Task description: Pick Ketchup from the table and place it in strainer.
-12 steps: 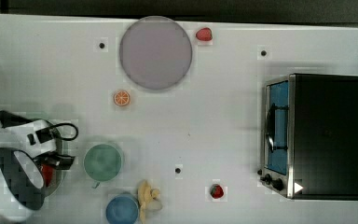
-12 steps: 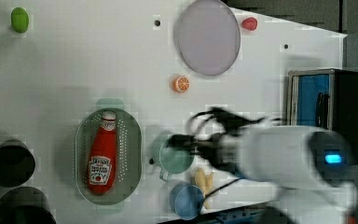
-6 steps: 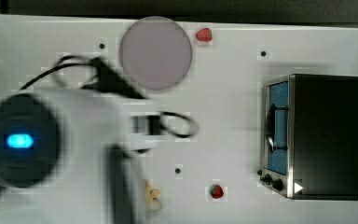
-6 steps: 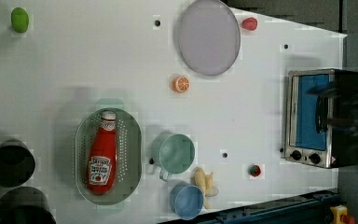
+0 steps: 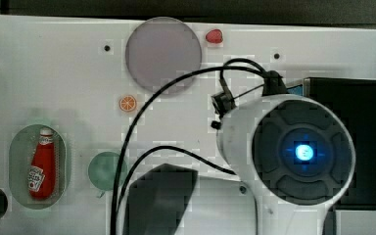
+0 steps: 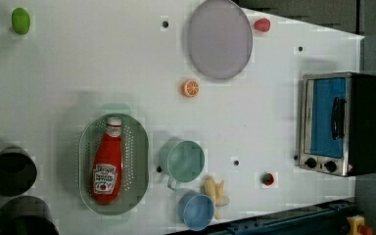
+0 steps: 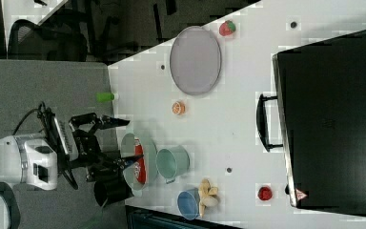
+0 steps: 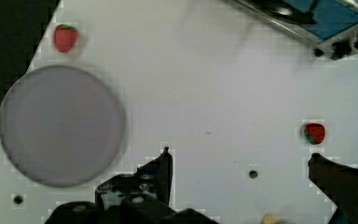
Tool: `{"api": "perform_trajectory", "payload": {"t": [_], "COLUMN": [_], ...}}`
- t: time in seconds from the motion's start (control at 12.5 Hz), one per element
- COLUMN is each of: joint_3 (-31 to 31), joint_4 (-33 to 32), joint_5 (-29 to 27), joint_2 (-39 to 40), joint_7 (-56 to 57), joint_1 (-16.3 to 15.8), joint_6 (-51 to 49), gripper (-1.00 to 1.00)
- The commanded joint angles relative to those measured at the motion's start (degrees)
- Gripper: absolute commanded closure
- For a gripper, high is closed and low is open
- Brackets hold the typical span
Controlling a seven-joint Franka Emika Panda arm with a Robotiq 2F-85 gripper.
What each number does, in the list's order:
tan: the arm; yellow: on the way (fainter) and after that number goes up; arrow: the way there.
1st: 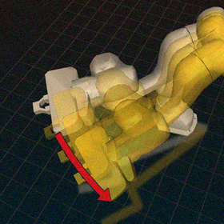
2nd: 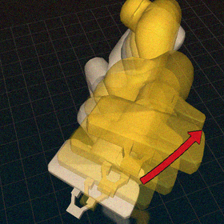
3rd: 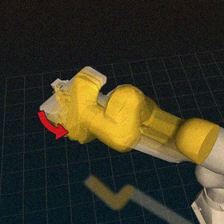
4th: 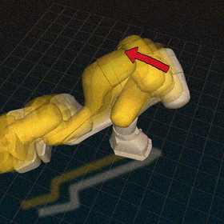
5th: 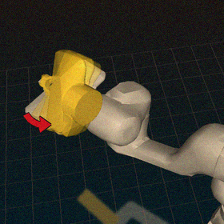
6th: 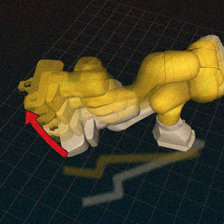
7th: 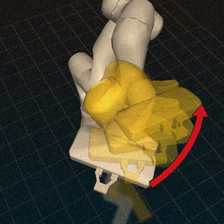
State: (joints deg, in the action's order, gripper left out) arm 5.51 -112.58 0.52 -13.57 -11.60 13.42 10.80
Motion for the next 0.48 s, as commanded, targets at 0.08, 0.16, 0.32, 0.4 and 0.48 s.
{"api": "perform_trajectory", "payload": {"t": [0.08, 0.16, 0.32, 0.4, 0.48], "joint_3": [3.98, 3.89, 3.81, 3.83, 3.83], "joint_4": [-0.89, -0.95, -1.1, -1.19, -1.2], "joint_5": [-0.48, -0.47, -0.47, -0.47, -0.47], "joint_2": [-0.81, -0.82, -0.75, -0.74, -0.74], "joint_7": [2.68, 2.68, 2.68, 2.68, 2.68], "joint_1": [-2.99, -2.99, -2.99, -2.99, -2.99], "joint_6": [-2.02, -2.02, -1.93, -1.93, -1.93], "gripper": [-1.0, -1.0, -1.0, -1.0, -1.0]}}
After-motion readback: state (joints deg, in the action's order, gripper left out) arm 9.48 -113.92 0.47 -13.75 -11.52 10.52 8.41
